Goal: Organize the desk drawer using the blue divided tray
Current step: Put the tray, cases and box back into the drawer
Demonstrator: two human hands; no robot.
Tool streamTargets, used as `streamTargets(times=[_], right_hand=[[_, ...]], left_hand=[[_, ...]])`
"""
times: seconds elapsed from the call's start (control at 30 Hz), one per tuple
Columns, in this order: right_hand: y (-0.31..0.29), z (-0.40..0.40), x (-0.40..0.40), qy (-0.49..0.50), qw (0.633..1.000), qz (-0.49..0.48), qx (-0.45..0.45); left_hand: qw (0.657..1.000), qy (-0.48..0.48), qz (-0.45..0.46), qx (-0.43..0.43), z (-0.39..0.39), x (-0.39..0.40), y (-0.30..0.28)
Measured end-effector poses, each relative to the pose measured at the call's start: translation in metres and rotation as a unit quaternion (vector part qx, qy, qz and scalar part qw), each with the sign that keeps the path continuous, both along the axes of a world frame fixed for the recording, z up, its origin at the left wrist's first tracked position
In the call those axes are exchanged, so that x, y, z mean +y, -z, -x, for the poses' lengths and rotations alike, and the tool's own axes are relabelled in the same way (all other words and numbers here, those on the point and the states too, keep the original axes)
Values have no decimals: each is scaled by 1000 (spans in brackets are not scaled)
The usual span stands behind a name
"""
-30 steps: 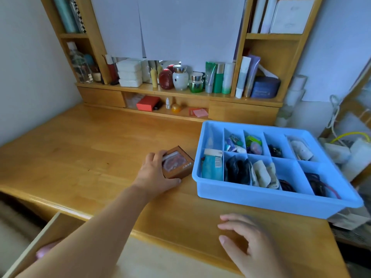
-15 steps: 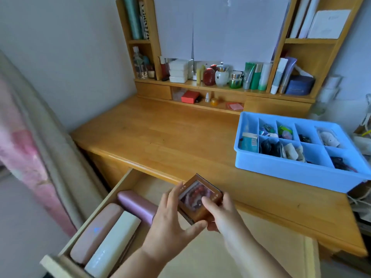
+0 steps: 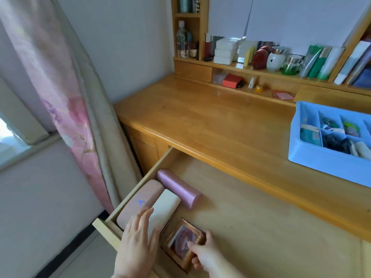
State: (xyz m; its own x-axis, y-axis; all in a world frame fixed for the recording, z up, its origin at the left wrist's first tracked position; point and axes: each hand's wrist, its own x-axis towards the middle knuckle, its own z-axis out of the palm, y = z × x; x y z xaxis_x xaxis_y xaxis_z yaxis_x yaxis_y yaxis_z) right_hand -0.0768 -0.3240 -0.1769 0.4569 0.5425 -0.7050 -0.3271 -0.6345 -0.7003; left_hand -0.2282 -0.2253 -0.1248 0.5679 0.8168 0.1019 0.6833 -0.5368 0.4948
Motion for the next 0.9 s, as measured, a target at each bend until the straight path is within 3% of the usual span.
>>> streamTargets(times=[0.13, 0.33, 0.43, 0.53, 0.63, 0.77, 0.9], right_hand=[[7, 20, 21, -48, 997, 3, -57], [-1, 29, 20, -85, 967, 86, -224], [-5, 30, 16, -78, 976, 65, -192], [-17, 18, 7, -68, 994, -9, -87], [-43, -17, -16, -42, 995, -73, -58], [-95, -76, -64, 11, 985, -139, -103], [-150, -131, -117, 62, 960, -169, -213]], left_hand=[[1000, 1, 14, 0, 1, 2, -1], [1000, 6, 2, -11, 1, 4, 5], [1000, 7, 4, -1, 1, 4, 4], [1000, 10, 4, 19, 1, 3, 2], [998, 12, 3, 55, 1, 1, -2], [995, 77, -16, 63, -12, -6, -9], [990, 134, -17, -33, -80, -26, -41]])
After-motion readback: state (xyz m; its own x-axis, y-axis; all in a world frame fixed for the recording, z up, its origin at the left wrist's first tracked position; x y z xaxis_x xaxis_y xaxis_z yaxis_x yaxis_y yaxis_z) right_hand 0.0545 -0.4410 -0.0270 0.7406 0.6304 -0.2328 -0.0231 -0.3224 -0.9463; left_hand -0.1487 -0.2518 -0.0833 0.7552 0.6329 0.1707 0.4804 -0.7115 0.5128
